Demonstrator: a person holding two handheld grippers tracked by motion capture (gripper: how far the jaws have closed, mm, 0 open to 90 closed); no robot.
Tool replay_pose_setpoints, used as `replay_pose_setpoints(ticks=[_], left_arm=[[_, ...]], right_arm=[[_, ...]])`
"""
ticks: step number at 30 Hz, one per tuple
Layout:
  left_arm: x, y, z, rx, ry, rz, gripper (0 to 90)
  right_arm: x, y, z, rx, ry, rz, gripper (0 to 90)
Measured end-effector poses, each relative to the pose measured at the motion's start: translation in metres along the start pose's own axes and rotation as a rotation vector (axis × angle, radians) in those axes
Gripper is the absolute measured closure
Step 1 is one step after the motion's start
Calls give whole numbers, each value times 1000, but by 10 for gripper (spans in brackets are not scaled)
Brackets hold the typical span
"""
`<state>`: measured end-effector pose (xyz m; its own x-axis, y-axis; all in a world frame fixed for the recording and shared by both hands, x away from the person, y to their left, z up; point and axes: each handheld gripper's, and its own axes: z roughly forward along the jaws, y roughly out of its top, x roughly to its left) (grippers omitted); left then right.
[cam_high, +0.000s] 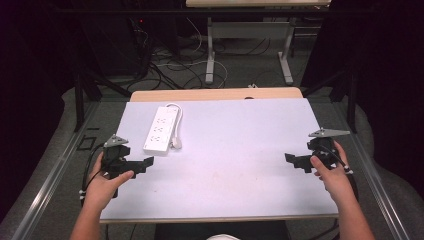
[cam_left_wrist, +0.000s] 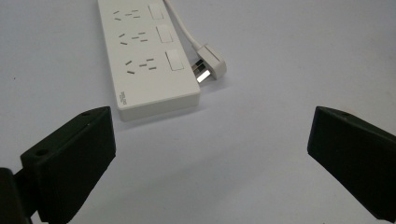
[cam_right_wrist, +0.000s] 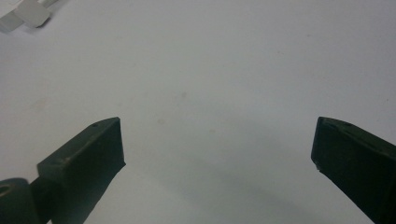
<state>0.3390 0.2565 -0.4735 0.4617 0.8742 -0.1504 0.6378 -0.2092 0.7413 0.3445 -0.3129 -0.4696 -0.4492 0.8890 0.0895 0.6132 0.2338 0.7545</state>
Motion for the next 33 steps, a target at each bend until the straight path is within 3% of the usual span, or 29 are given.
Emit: replay_pose_setpoints(ticks=[4,14,22,33], left_arm=[[-2,0,1,4,9,5,48],[-4,-1,3,5,31,-7,62],[-6,-1,7,7,44,-19,62],[-9,7,13,6,70,-5,100]], right_arm=[[2,0,1,4,-4,3,18],[12,0,6,5,-23,-37,10],[12,-3,9,-3,-34,-35,0],[15,-6,17,17,-48,20,0]])
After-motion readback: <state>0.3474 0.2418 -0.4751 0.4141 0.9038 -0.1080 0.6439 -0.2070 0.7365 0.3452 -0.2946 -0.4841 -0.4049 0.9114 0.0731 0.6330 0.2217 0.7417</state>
